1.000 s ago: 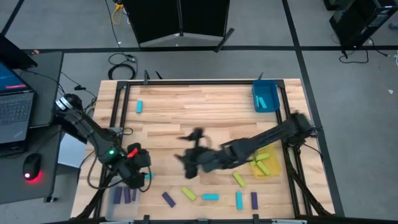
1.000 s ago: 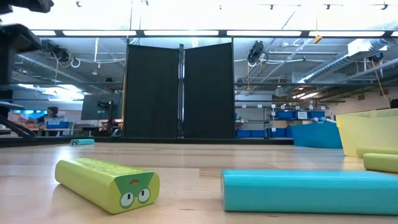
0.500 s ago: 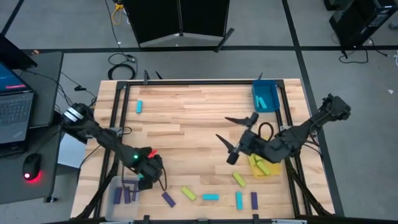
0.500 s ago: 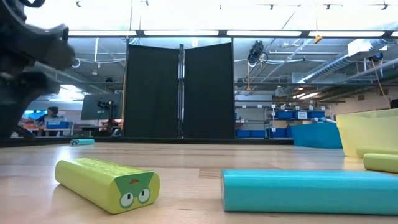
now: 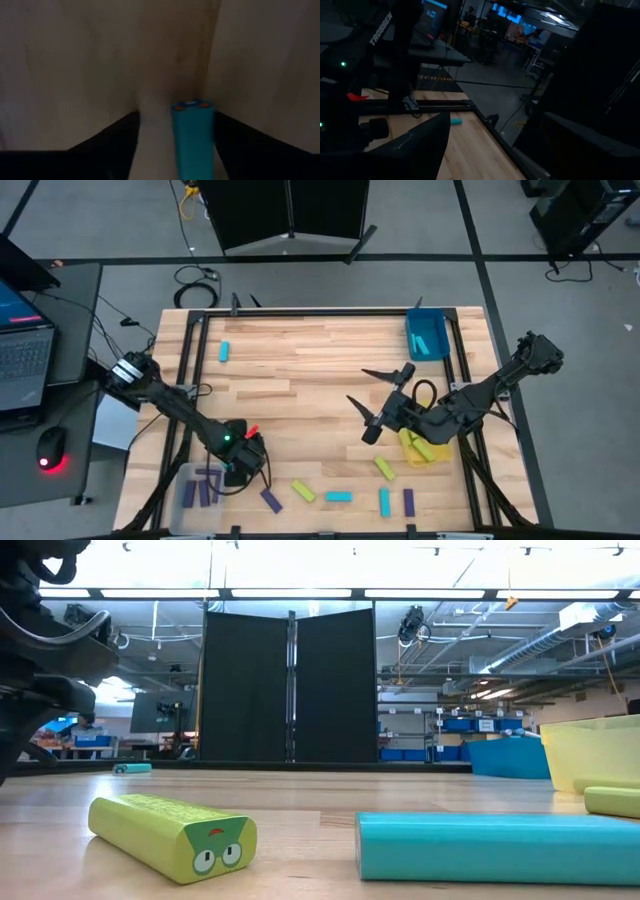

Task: Sort blocks
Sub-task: Put the blue block into the blue bin

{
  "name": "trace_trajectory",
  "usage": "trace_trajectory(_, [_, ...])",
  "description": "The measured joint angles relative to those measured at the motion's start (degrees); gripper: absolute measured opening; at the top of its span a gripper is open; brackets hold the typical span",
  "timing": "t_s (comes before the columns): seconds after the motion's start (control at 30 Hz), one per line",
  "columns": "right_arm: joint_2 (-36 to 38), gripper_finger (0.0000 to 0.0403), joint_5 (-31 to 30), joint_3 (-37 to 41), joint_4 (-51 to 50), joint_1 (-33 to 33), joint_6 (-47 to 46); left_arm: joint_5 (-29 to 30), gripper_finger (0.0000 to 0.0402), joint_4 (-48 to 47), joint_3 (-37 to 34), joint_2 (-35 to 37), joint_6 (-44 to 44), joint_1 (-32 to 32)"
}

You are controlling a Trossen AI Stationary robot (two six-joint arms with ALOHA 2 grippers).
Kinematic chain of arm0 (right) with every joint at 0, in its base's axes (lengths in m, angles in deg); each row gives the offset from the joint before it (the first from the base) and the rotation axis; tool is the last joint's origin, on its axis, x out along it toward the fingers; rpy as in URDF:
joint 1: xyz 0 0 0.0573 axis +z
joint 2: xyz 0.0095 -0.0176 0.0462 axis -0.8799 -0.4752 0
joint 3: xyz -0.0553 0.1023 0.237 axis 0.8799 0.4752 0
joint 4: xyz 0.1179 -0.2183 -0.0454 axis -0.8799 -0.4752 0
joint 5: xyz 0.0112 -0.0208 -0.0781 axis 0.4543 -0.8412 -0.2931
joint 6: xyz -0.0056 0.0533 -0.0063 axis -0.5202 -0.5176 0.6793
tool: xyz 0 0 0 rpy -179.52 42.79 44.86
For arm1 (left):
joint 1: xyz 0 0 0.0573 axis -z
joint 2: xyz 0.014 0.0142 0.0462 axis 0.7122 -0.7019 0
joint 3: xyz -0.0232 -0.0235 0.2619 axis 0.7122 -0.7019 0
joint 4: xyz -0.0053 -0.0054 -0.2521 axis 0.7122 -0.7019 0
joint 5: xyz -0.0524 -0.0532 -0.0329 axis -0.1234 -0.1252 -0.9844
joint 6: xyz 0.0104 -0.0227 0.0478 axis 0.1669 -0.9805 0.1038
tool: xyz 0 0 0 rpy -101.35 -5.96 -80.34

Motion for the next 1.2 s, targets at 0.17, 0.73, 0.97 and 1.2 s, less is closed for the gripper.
trace_trajectory(0.17, [0.0, 0.0321, 0.0, 0.0, 1.1, 0.0, 1.1, 0.8, 0.0168, 0.6, -0.1, -0.1, 0.0, -0.8])
trace_trajectory(0.73, [0.0, 0.0308, -1.9, 0.0, 2.0, 0.2, 3.5, 2.1, 0.0101, -1.1, 2.4, -0.5, 1.7, -4.6])
trace_trajectory(0.97, [0.0, 0.0307, -2.8, 0.0, 3.5, 0.4, 5.3, 7.5, 0.0101, -1.3, 5.4, -0.6, 5.0, -6.5])
trace_trajectory(1.2, [0.0, 0.0302, -3.0, 0.0, 5.1, 0.6, 7.0, 15.3, 0.0101, 2.1, 12.4, -0.5, 14.4, -11.2])
